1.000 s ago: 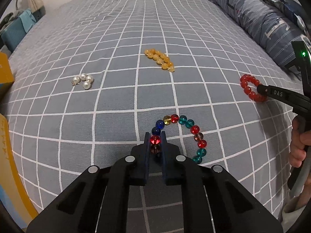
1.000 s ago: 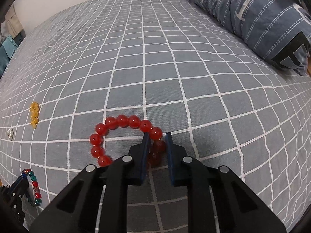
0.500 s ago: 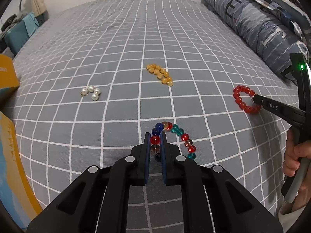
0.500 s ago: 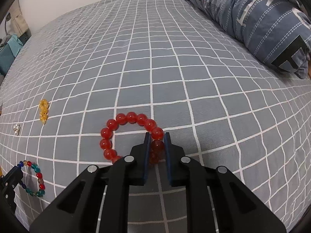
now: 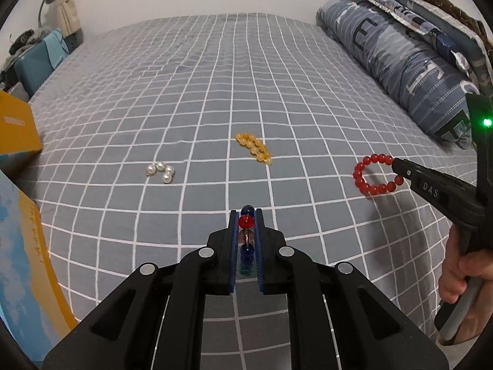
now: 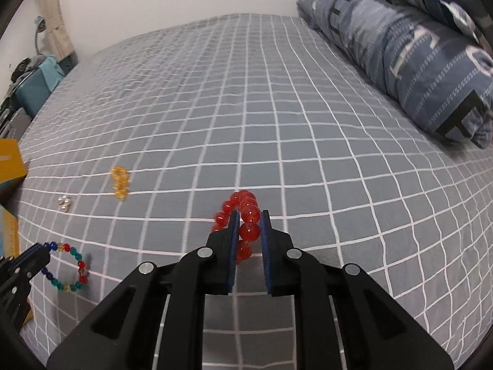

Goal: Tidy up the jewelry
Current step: 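Carry both held bead bracelets over the white cardboard box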

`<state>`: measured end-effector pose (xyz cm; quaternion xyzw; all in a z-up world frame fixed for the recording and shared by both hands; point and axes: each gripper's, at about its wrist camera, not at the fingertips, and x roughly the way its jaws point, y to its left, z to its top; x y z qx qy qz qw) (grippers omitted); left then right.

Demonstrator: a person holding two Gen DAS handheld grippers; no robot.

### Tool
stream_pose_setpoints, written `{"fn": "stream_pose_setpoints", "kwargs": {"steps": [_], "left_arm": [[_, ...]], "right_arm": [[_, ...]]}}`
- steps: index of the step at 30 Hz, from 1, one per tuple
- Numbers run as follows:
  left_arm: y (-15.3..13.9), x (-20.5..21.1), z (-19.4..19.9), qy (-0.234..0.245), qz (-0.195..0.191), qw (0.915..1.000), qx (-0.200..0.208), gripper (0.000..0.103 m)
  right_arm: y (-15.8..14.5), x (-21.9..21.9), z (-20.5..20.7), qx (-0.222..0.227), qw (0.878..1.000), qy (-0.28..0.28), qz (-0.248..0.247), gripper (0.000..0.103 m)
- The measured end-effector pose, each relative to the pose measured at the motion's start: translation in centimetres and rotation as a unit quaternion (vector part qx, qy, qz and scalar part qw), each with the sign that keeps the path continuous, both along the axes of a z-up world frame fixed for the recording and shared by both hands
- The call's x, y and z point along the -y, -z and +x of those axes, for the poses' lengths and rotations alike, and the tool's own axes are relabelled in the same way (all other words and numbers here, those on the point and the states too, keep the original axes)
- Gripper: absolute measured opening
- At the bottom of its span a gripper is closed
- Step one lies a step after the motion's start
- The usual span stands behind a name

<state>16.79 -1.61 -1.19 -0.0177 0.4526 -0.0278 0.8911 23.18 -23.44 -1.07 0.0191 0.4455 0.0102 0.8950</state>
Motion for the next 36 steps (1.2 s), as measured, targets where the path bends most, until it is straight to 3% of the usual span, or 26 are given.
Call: {"fn": "stream_pose_setpoints", "kwargs": {"steps": [36], "left_arm": [[-7.1,-5.6,-6.3,-0.04,0.011,0.998,0.048,0.009]], "right_arm": [[-7.7,-5.3,-6.9,0.06,0.997,-0.051,-0.008,0.013]]}}
